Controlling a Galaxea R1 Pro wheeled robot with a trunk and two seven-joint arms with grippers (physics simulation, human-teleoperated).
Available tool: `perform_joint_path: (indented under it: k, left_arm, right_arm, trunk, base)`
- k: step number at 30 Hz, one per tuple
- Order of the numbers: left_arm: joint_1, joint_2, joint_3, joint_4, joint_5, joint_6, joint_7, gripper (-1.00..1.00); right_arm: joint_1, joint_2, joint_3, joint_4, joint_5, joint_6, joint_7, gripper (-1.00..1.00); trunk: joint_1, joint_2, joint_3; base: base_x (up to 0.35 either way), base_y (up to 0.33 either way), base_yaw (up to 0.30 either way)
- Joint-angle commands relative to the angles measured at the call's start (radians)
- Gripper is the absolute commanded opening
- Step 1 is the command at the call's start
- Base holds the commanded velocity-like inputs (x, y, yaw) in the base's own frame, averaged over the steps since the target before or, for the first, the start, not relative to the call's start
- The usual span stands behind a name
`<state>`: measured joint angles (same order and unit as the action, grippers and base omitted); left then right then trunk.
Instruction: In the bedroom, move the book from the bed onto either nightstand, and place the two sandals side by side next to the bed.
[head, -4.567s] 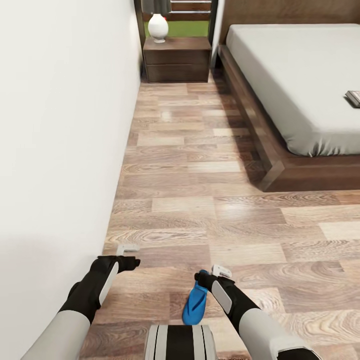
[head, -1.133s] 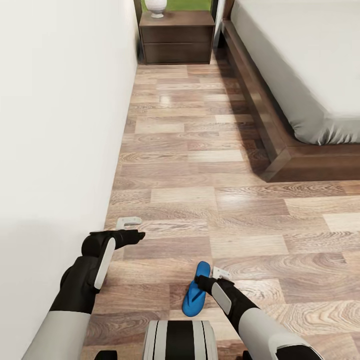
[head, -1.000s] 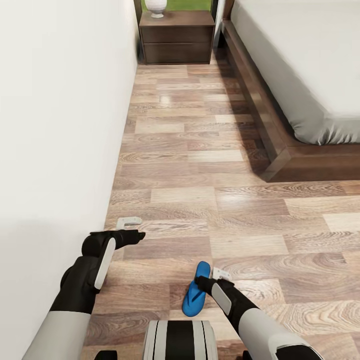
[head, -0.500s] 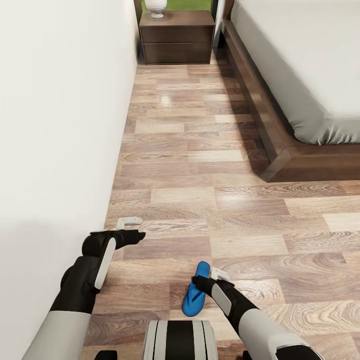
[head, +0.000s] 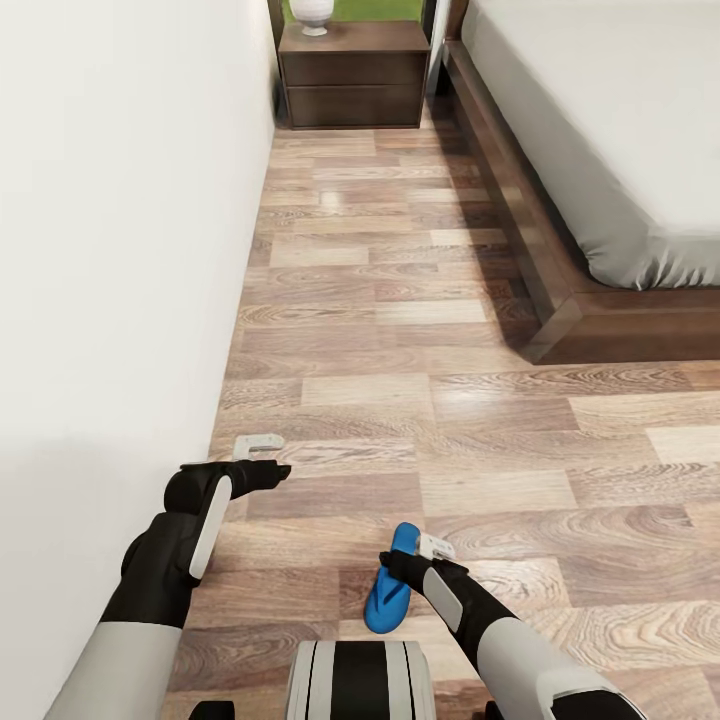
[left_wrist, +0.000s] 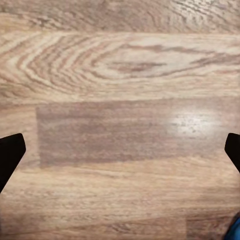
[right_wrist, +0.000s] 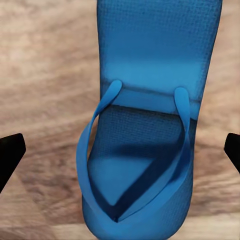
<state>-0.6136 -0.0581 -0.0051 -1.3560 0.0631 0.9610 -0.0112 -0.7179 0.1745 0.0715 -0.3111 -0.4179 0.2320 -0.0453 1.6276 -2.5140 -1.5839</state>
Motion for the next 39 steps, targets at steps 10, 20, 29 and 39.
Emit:
perform_joint_path:
  k: [10,20,29,39]
  left_arm:
    - [-0.001,0.0,0.001,0.001,0.006,0.004,0.001,1.0]
    - [0.0,0.0,0.0,0.001,0.006,0.004,0.002,1.0]
    - [0.0,0.0,-0.001,0.0,0.006,0.004,0.001,1.0]
    - [0.0,0.0,-0.002,0.001,0.006,0.004,0.001,1.0]
  right_arm:
    - [0.0,0.0,0.005,-0.002,-0.004,0.004,-0.003,1.0]
    - [0.0,0.0,0.007,-0.002,-0.004,0.011,-0.003,1.0]
    - [0.0,0.0,0.01,-0.003,-0.004,0.014,-0.004,1.0]
    - [0.0,0.0,0.012,-0.005,-0.004,0.016,-0.005,1.0]
  trunk:
    - [0.001,-0.001,-0.012]
    - [0.003,-0.002,-0.024]
    - [0.003,-0.002,-0.024]
    - [0.004,-0.003,-0.039]
  base:
    - [0.0,0.0,0.0]
    - [0.0,0.0,0.0]
    - [0.0,0.0,0.0]
    - [0.0,0.0,0.0]
